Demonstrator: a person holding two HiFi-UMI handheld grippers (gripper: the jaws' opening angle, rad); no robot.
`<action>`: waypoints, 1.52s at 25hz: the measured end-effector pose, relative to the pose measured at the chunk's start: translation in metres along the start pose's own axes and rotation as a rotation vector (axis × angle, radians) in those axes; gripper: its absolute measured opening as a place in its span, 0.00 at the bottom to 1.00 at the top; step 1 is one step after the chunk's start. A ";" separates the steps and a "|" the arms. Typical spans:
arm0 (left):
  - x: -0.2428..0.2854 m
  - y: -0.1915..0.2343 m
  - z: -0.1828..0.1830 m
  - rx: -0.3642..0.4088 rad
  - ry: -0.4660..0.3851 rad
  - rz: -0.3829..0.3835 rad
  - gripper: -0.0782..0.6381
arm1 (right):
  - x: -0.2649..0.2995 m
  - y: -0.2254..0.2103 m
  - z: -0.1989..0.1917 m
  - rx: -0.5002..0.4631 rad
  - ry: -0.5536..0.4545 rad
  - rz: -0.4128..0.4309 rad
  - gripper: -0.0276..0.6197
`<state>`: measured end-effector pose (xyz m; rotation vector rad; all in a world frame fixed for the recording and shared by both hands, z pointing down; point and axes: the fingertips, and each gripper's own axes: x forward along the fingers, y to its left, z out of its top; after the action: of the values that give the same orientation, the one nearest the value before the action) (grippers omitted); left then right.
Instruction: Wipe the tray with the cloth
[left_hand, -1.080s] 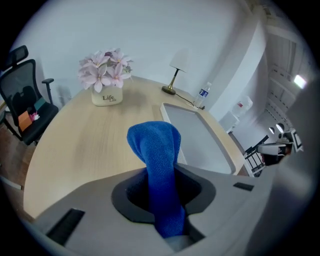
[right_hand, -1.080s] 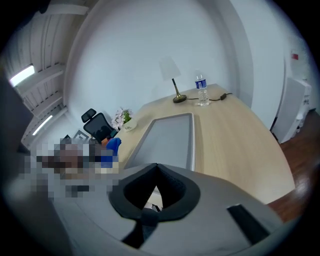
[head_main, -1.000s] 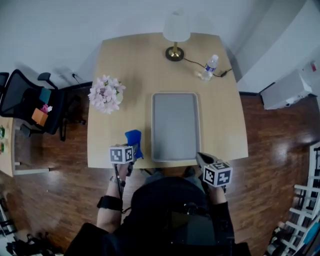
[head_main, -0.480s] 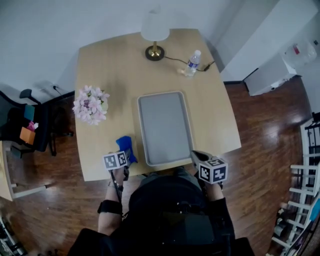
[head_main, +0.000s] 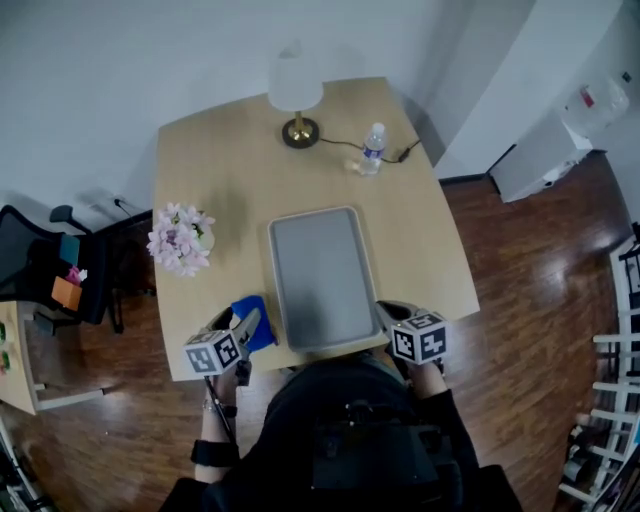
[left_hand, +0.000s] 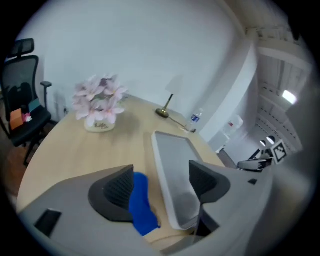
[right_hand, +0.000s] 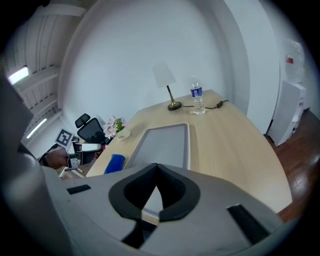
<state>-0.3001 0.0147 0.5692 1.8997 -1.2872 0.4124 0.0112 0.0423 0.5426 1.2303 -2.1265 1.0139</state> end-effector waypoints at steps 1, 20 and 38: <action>0.000 -0.024 0.006 0.031 -0.004 -0.048 0.56 | 0.001 0.001 0.003 -0.009 0.000 0.014 0.05; 0.039 -0.192 -0.034 0.277 0.161 -0.284 0.10 | 0.016 0.040 0.015 -0.193 0.024 0.281 0.05; 0.046 -0.193 -0.035 0.299 0.184 -0.284 0.10 | 0.014 0.030 0.008 -0.204 0.058 0.251 0.04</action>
<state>-0.1036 0.0458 0.5391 2.1966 -0.8549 0.6409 -0.0224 0.0380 0.5366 0.8439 -2.3139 0.8931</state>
